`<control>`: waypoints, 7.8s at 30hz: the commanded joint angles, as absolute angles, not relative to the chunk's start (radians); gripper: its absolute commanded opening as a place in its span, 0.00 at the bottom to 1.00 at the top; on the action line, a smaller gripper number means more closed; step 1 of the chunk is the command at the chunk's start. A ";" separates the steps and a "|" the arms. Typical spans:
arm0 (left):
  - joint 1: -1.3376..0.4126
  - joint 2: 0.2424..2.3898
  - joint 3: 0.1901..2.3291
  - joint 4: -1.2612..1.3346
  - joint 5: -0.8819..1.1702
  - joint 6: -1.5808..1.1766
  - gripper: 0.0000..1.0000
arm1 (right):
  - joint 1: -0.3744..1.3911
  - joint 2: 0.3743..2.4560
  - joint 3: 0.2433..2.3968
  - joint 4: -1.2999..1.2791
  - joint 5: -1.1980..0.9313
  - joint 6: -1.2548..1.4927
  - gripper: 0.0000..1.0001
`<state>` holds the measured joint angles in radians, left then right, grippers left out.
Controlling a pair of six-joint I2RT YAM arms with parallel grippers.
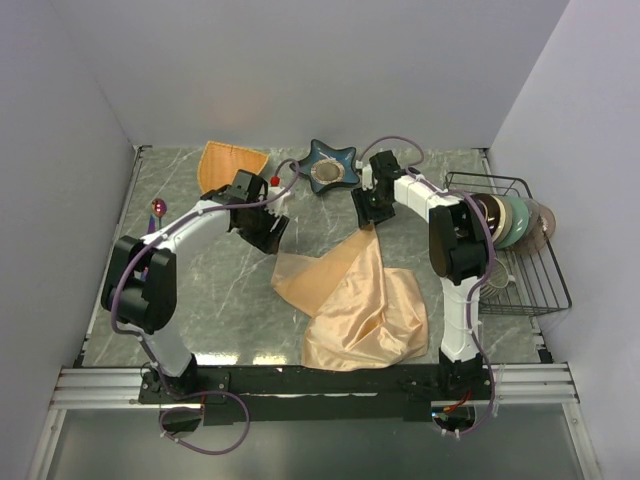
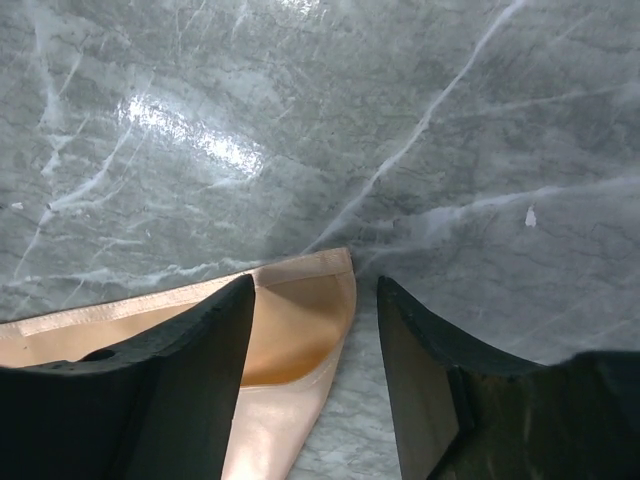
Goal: Fold the napkin into a case and place the utensils inside
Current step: Pick up the crumpled napkin from the center of the board, then flatten out the crumpled napkin at the center of the board, then flatten the napkin at the center of the board.
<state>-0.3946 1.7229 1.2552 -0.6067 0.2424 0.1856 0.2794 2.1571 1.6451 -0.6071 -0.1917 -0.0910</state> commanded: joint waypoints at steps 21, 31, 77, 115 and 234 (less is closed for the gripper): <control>-0.307 1.339 0.999 -0.420 0.601 0.470 0.88 | 0.259 1.481 1.565 -0.779 -0.296 -0.198 0.00; -0.321 1.331 0.896 -0.332 0.583 0.810 0.95 | 0.258 1.218 1.456 -0.799 -0.187 -0.238 0.00; -0.396 2.266 1.690 -0.816 0.771 0.520 0.56 | 0.256 1.121 1.531 -0.896 -0.212 -0.186 0.00; -0.249 1.050 1.829 -0.949 0.218 0.086 0.01 | 0.258 0.872 1.663 -0.580 -0.136 -0.308 0.00; -0.221 1.190 0.849 -0.557 0.278 0.644 0.99 | 0.298 1.741 1.101 -0.525 -0.126 -0.241 0.00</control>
<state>-0.1795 1.4345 0.9501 -0.6643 0.2420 0.5632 0.2741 1.7042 1.1221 -0.5037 -0.1436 -0.2619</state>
